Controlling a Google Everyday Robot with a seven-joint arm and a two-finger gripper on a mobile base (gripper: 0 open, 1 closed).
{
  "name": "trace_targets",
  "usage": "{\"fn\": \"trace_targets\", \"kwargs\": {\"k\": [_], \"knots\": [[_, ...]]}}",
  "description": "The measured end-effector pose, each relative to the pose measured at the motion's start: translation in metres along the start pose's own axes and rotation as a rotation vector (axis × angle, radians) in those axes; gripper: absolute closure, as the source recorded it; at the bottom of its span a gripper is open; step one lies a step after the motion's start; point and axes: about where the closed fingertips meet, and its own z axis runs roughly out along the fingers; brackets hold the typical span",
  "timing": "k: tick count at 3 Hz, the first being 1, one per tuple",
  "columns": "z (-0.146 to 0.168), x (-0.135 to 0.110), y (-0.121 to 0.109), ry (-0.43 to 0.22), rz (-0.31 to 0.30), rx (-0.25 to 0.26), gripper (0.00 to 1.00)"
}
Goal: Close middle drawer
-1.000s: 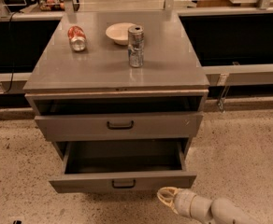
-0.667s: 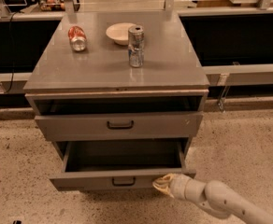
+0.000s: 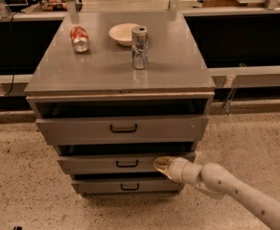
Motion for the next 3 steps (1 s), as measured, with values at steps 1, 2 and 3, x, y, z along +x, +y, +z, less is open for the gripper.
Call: {"fn": "trace_targets", "kwargs": {"k": [1, 2, 3], "knots": [[0.0136, -0.0079, -0.0191, -0.038, 0.001, 0.002, 1.0], [0.0124, -0.008, -0.0173, -0.038, 0.001, 0.002, 1.0], [0.0115, -0.0081, -0.0158, -0.038, 0.001, 0.002, 1.0]]}}
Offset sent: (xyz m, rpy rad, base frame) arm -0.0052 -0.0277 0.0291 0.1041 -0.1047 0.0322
